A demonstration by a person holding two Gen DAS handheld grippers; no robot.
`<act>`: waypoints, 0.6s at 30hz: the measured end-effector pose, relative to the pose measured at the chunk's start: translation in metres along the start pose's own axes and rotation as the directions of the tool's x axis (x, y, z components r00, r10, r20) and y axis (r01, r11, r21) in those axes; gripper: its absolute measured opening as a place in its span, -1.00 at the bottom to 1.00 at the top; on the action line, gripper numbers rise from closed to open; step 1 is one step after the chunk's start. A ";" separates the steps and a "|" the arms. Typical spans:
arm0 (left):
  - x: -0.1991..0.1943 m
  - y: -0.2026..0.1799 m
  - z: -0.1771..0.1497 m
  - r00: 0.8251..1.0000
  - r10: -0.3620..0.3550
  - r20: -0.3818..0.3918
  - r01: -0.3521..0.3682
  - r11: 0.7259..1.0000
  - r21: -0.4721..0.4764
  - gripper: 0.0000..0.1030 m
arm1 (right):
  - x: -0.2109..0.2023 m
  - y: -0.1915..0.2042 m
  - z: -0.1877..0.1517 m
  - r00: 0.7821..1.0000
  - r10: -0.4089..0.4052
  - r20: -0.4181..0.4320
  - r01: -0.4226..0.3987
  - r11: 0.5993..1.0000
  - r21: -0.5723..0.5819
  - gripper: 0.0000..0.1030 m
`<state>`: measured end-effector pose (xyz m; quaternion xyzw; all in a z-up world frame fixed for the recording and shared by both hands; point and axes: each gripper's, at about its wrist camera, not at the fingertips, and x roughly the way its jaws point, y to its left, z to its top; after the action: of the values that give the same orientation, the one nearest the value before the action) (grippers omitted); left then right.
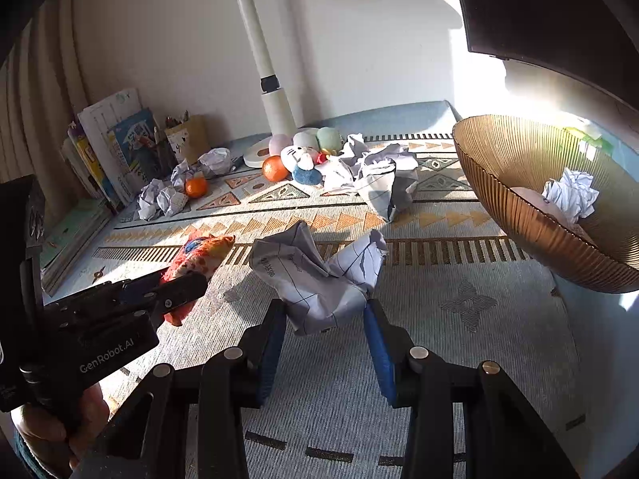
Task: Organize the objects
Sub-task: 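Carry the snack bag and paper into the amber bowl and open both tools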
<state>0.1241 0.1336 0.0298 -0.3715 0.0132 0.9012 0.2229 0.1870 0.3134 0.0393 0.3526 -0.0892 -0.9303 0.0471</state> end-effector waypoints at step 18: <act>0.015 -0.177 0.131 0.918 -0.388 0.085 0.364 0.907 0.211 -0.39 | -0.116 -0.139 0.088 0.889 -0.378 0.260 0.298 0.907 0.299 -0.23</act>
<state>0.1004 0.3237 0.1398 -0.2869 0.0137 0.8572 0.4274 0.2115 0.4788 0.1510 0.2144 -0.1491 -0.9491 -0.1764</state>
